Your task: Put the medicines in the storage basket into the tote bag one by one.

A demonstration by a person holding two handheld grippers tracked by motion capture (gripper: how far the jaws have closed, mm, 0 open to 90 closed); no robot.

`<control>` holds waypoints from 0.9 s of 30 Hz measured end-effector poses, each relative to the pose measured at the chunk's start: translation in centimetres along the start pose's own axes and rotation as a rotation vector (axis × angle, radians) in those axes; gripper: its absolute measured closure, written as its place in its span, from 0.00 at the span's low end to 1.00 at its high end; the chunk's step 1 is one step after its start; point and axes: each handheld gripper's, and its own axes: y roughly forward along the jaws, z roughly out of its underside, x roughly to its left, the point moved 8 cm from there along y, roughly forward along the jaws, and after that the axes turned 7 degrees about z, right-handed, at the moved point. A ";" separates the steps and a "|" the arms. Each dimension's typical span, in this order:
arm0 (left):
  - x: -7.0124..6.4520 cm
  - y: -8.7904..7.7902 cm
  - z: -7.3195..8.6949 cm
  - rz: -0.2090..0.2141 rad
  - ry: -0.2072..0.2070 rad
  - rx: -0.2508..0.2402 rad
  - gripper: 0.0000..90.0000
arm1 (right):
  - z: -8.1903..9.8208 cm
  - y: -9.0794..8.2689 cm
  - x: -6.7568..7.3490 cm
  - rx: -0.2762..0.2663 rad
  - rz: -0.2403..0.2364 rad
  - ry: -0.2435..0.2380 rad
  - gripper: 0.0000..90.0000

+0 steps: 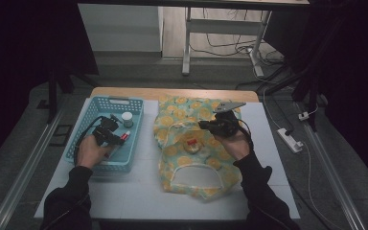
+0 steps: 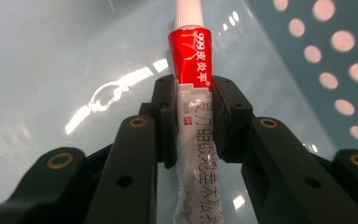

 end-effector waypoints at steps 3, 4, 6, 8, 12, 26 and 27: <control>0.1 -0.2 -0.1 0.004 -0.023 -0.016 0.80 | 0.0 0.0 0.0 -0.001 -0.001 0.000 1.00; 0.1 -0.3 -0.2 0.002 -0.027 -0.021 0.80 | 0.0 0.1 0.1 -0.001 -0.001 0.000 1.00; 0.1 -0.6 -0.4 0.009 -0.034 -0.033 0.80 | 0.0 0.1 0.1 0.001 -0.002 -0.001 1.00; -0.1 -0.9 -0.5 0.019 -0.032 -0.046 0.80 | 0.0 0.1 0.1 0.001 -0.001 0.001 1.00; -0.1 -1.5 -0.7 0.023 -0.014 -0.070 0.80 | -0.1 0.0 0.1 -0.003 0.000 0.000 1.00; -0.3 -3.9 -1.5 0.028 0.016 -0.159 0.80 | -0.2 -0.1 0.1 -0.009 0.000 -0.001 1.00; -0.4 -4.1 -1.6 0.034 0.013 -0.164 0.80 | -0.2 -0.1 0.1 -0.010 0.001 -0.001 1.00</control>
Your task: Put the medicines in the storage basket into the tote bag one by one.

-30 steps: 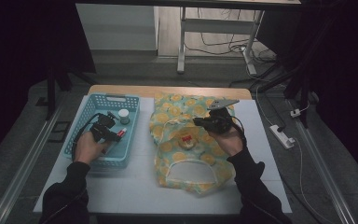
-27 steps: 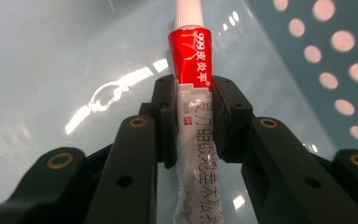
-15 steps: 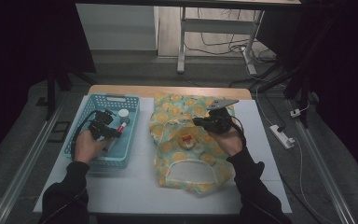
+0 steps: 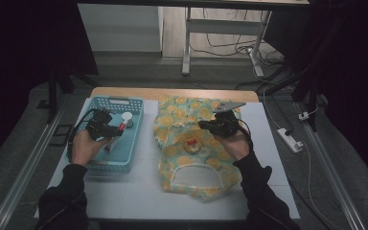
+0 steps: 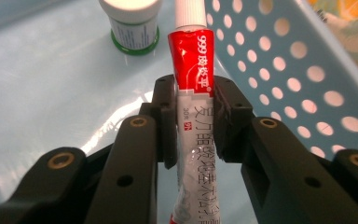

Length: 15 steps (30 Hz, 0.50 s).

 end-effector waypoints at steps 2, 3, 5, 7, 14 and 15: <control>-0.2 -0.3 -0.2 0.006 -0.004 -0.006 0.80 | 0.0 0.0 0.0 0.000 0.000 0.001 1.00; -0.3 -0.5 -0.3 0.006 0.003 -0.009 0.80 | 0.0 0.0 0.0 0.000 -0.001 0.002 1.00; -0.5 -0.8 -0.6 0.010 0.010 -0.014 0.80 | 0.0 0.0 0.0 0.000 -0.001 0.003 1.00; -0.8 -1.1 -0.8 0.022 0.005 -0.016 0.80 | 0.0 -0.1 0.0 -0.001 -0.001 0.006 1.00; -1.9 -2.1 -1.7 0.049 -0.003 -0.022 0.80 | -0.1 -0.1 0.0 -0.003 -0.006 0.013 1.00; -2.1 -2.2 -1.8 0.053 0.002 -0.024 0.80 | -0.1 -0.1 0.0 -0.003 -0.007 0.014 1.00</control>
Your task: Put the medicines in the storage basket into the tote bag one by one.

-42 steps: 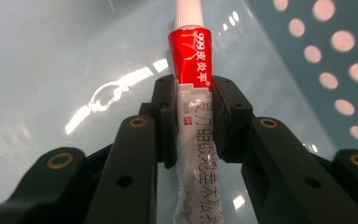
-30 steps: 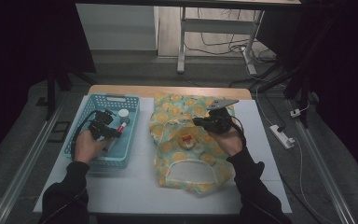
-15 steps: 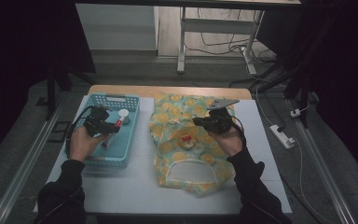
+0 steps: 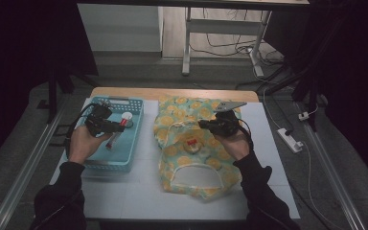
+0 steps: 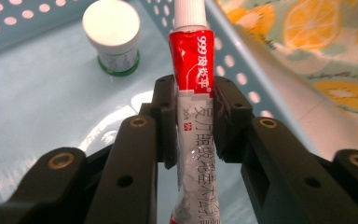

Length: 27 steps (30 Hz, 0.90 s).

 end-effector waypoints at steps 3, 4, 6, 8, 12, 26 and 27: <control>-0.7 -0.4 -0.3 0.012 0.011 -0.012 0.80 | 0.0 0.0 0.0 0.000 0.000 0.001 1.00; -0.9 -0.6 -0.4 0.016 0.017 -0.017 0.80 | 0.0 0.0 0.0 0.000 0.001 0.001 1.00; -1.4 -0.8 -0.7 0.028 0.026 -0.025 0.80 | 0.0 0.0 0.0 -0.001 0.001 0.002 1.00; -2.0 -1.1 -1.0 0.039 0.033 -0.031 0.80 | 0.0 0.0 0.0 -0.002 0.002 0.003 1.00; -3.1 -1.5 -1.5 0.062 0.051 -0.032 0.80 | -0.1 0.0 -0.1 -0.005 0.004 0.005 1.00; -7.5 -1.1 -3.0 0.139 0.130 -0.037 0.80 | -0.1 0.0 -0.1 -0.006 0.006 0.005 1.00; -7.8 -1.0 -3.1 0.145 0.136 -0.035 0.80 | -0.1 0.0 -0.1 -0.006 0.006 0.005 1.00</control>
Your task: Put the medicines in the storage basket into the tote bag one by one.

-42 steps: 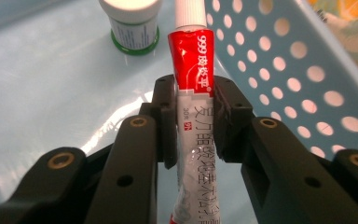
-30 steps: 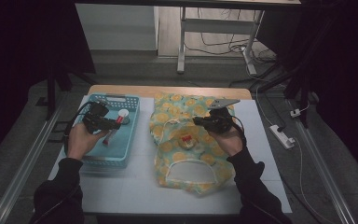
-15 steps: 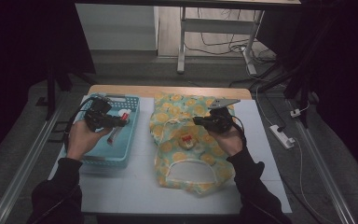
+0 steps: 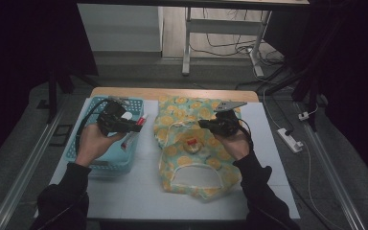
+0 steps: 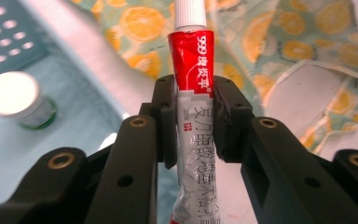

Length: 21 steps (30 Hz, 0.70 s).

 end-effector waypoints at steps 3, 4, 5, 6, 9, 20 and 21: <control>-0.9 0.8 -0.3 0.022 0.020 0.009 0.80 | 0.0 0.0 0.0 -0.003 0.000 -0.001 1.00; -1.2 1.0 -0.4 0.024 0.030 0.016 0.80 | 0.0 0.0 0.0 -0.003 0.000 -0.002 1.00; -1.5 1.2 -0.5 0.027 0.036 0.021 0.80 | -0.1 -0.1 0.0 -0.004 -0.001 -0.001 1.00; -1.7 1.4 -0.6 0.032 0.043 0.024 0.80 | -0.1 -0.1 0.0 -0.005 0.000 0.000 1.00; -2.6 2.0 -0.9 0.046 0.054 0.027 0.80 | -0.1 -0.1 0.0 -0.004 0.002 0.000 1.00; -5.0 4.9 -1.6 0.089 0.105 0.054 0.80 | -0.1 -0.1 0.0 -0.004 0.002 -0.001 1.00; -5.2 5.1 -1.6 0.093 0.110 0.056 0.80 | -0.1 -0.1 0.0 -0.005 0.001 -0.001 1.00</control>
